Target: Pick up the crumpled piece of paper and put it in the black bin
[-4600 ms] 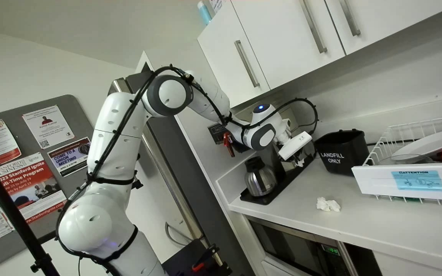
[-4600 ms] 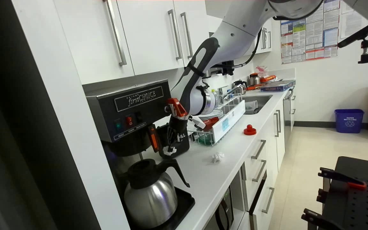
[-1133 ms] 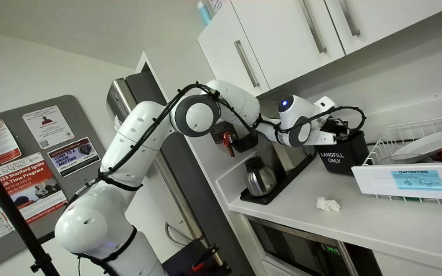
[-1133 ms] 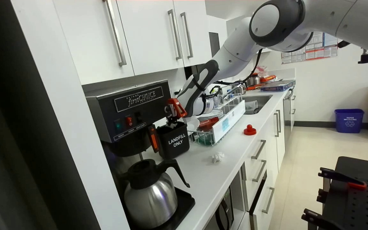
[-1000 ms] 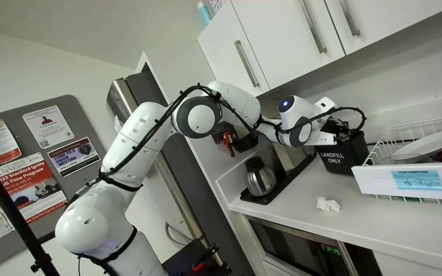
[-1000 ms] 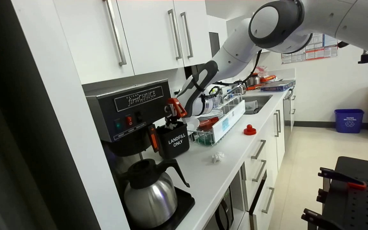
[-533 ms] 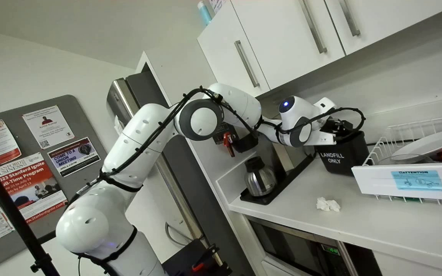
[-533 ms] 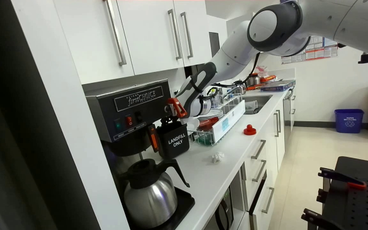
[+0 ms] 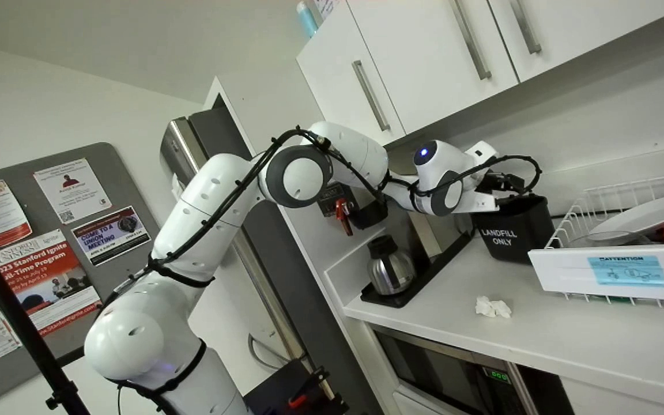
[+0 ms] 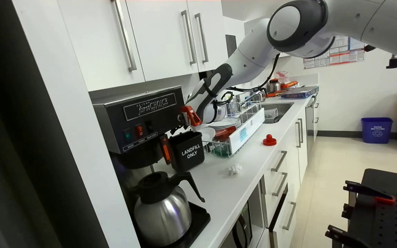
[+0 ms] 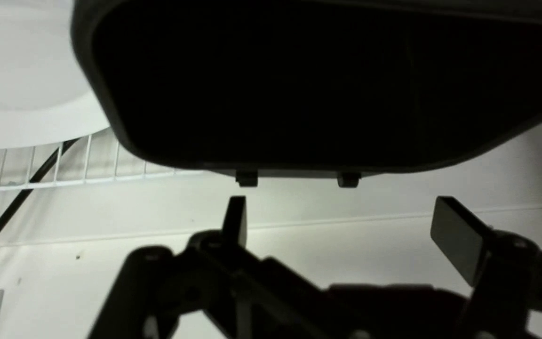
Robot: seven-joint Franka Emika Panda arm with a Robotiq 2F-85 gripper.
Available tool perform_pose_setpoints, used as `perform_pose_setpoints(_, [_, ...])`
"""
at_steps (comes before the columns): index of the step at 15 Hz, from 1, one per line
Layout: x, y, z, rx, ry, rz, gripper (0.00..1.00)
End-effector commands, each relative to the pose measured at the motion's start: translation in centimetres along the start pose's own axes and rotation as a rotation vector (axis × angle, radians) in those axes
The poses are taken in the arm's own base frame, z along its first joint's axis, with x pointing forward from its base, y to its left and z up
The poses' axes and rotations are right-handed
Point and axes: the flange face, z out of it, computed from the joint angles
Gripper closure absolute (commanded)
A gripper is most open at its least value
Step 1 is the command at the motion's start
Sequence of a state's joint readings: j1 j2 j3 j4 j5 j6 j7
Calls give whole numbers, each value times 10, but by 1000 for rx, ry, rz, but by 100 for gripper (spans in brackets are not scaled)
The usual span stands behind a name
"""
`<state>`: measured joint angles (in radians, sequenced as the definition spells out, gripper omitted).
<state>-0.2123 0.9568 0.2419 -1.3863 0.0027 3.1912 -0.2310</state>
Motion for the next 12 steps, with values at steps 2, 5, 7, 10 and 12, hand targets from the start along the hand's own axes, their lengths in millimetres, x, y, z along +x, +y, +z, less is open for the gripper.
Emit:
perform_pose_setpoints(2, [15, -12, -40, -8, 25, -18, 0])
perform_pose_setpoints(5, [19, -18, -58, -14, 18, -21, 0])
perform_pose_setpoints(7, [18, -20, -71, -14, 13, -26, 0])
perform_pose_setpoints(10, [13, -27, -92, -14, 17, -45, 0])
perform_pose_setpoints(12, [7, -28, -107, -26, 23, -54, 0])
